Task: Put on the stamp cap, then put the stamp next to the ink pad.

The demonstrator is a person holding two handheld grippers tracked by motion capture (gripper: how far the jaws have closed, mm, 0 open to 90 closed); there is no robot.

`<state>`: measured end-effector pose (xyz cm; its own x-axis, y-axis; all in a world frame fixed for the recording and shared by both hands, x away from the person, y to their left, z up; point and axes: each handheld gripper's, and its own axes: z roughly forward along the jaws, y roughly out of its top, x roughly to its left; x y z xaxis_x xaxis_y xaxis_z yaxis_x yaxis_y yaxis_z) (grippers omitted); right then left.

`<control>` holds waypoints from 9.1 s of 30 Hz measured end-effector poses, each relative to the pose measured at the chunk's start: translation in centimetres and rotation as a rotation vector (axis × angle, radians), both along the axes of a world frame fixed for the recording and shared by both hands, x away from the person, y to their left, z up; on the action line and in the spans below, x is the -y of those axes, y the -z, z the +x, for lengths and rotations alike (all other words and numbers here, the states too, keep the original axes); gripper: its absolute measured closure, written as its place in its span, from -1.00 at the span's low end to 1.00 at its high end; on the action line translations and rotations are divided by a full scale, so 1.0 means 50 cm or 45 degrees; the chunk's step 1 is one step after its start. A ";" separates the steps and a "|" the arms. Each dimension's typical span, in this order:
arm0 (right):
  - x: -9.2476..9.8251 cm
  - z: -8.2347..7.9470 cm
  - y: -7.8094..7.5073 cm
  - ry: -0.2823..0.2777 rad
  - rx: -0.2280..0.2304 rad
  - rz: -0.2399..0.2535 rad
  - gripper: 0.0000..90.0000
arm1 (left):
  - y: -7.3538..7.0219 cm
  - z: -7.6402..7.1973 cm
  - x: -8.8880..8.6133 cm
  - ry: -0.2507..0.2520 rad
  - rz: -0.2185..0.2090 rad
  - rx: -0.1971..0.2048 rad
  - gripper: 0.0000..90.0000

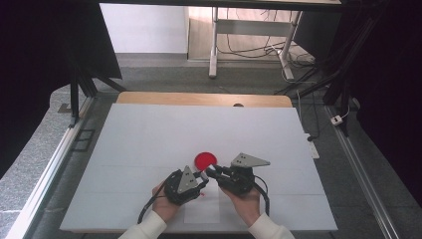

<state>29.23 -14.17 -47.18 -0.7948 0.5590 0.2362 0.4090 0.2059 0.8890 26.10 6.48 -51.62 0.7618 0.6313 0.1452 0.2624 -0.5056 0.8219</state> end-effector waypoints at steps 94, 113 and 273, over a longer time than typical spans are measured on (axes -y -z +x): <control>-0.002 -0.001 0.013 0.003 -0.045 0.010 0.67 | 0.002 0.000 -0.002 -0.029 0.046 -0.004 0.28; 0.016 0.004 0.003 -0.014 0.061 -0.033 0.67 | -0.020 0.011 -0.075 -0.007 -0.135 -0.236 -0.21; 0.335 -0.025 0.074 0.200 0.199 -0.371 -0.04 | 0.010 -0.053 -0.284 -0.221 -0.085 -0.285 -0.32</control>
<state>28.00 -30.92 -50.87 -0.7079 0.7030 -0.0686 0.3193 0.4051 0.8567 23.43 20.70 -52.14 0.6501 0.7574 -0.0609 0.5190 -0.3841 0.7636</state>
